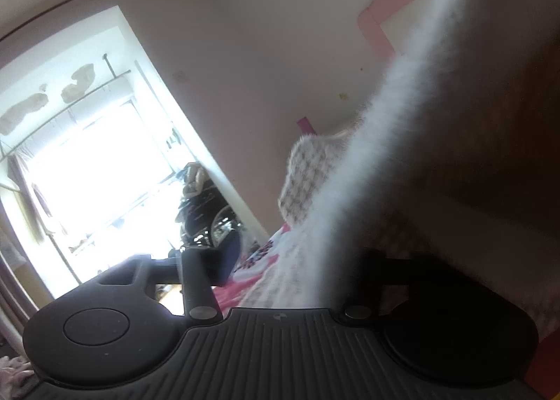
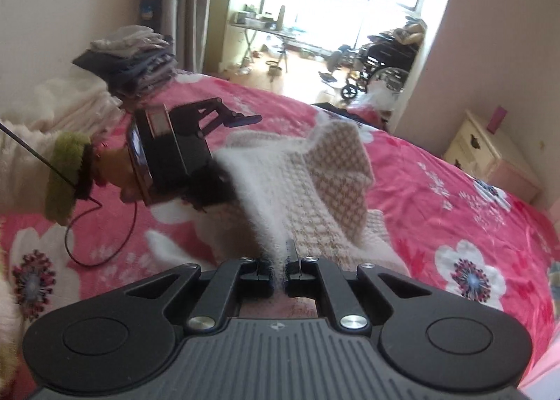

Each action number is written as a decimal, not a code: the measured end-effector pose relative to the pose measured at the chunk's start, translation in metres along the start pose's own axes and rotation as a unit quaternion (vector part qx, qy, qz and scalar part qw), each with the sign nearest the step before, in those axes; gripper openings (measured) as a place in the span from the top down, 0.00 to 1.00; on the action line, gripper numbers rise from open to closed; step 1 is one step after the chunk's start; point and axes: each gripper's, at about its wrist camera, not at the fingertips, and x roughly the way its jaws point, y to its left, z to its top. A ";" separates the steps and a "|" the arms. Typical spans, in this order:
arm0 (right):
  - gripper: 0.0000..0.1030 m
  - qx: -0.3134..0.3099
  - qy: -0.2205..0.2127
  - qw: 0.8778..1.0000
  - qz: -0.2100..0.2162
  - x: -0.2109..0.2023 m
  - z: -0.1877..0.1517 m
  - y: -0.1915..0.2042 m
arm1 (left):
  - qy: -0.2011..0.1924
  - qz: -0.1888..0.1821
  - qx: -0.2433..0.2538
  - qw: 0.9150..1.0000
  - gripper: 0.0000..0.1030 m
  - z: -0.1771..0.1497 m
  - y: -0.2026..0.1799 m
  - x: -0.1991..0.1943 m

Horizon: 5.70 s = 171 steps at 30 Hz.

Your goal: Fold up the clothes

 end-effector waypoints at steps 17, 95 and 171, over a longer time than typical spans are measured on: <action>0.55 0.117 0.024 0.990 -0.079 0.082 -0.049 0.012 | -0.020 0.007 -0.202 0.979 0.92 0.040 0.056 -0.032; 0.66 -0.065 -0.364 0.873 -0.318 -0.136 0.121 -0.041 | -0.046 0.076 -0.406 0.910 0.91 0.122 0.196 -0.117; 0.06 -0.056 0.064 0.962 0.260 0.170 -0.006 0.107 | 0.433 0.010 -0.431 0.792 0.29 -0.210 0.099 -0.117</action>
